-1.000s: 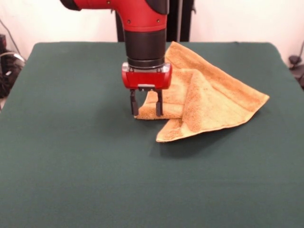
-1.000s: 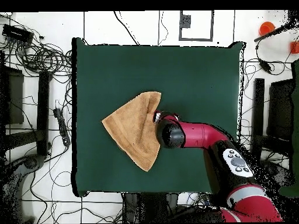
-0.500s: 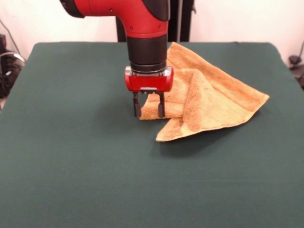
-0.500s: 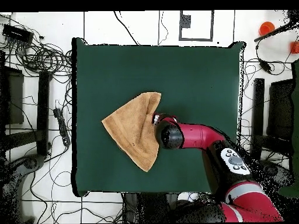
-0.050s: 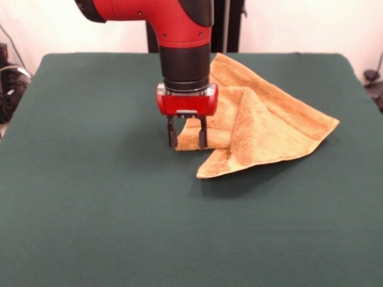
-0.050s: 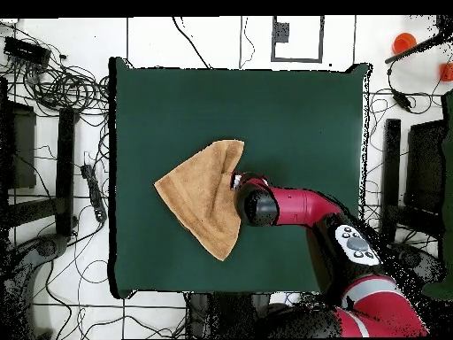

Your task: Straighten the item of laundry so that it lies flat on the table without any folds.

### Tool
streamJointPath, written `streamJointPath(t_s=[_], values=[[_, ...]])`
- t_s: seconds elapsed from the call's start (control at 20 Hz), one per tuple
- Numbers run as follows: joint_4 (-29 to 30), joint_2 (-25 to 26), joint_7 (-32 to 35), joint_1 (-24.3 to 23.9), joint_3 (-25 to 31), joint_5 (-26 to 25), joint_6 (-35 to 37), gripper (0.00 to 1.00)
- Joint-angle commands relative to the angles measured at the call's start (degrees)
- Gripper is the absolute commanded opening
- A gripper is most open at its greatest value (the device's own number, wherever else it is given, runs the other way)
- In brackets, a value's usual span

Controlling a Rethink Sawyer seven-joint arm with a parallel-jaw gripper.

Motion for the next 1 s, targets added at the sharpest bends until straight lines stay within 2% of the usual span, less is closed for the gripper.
streamJointPath(t_s=[0.05,0.6,1.0], values=[[4.5,-2.5,3.7,1.7,3.4,0.9,4.9,1.0],[1.8,-2.9,3.0,2.5,3.4,2.1,8.6,1.0],[4.1,-2.3,5.3,3.7,1.5,0.9,4.8,1.0]])
